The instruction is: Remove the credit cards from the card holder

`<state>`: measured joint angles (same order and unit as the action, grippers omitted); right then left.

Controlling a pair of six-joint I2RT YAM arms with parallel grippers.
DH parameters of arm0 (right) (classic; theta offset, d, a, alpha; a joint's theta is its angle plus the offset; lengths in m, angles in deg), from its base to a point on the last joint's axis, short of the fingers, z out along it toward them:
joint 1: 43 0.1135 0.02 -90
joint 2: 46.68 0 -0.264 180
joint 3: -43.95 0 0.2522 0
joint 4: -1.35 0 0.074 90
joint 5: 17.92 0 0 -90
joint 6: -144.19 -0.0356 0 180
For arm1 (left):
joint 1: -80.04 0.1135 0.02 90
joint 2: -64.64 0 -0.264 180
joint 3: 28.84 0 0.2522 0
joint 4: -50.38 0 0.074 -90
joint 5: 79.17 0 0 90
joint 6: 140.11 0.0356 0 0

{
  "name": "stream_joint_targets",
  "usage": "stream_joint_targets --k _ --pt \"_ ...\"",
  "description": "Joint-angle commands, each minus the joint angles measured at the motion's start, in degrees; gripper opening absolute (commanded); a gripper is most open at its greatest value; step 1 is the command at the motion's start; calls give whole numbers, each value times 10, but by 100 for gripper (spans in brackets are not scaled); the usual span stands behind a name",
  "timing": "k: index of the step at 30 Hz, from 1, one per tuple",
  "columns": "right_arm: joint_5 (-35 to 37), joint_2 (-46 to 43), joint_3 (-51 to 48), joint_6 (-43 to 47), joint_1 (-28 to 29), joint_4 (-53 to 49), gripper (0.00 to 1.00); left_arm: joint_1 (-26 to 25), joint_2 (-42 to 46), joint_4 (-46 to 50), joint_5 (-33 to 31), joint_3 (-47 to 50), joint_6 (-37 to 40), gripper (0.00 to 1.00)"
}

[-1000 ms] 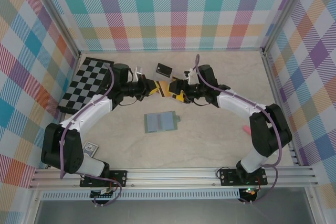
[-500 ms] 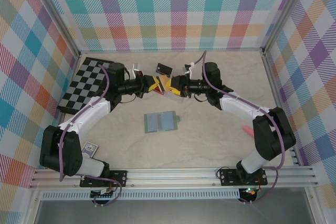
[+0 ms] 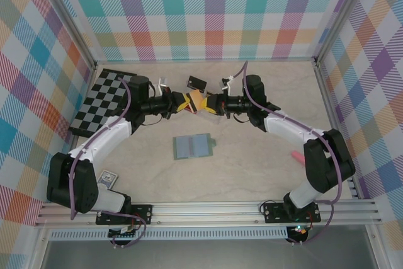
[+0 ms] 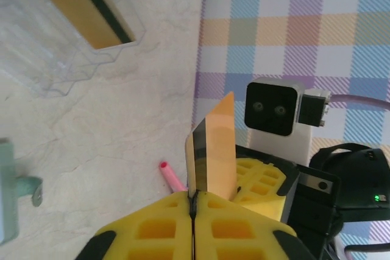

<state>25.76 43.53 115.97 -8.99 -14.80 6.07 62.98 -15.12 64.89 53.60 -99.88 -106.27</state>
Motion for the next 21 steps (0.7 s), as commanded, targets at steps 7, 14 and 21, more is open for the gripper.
stream_joint_targets --k 7,14,21 --pt "101 -49 80 228 -2 -235 0 9 40 289 -208 -59 182 80" --pt "250 -40 171 466 -1 -403 0 9 70 350 -329 -44 254 99" --pt "313 -10 203 695 -3 -429 0 9 83 380 -381 -37 277 100"
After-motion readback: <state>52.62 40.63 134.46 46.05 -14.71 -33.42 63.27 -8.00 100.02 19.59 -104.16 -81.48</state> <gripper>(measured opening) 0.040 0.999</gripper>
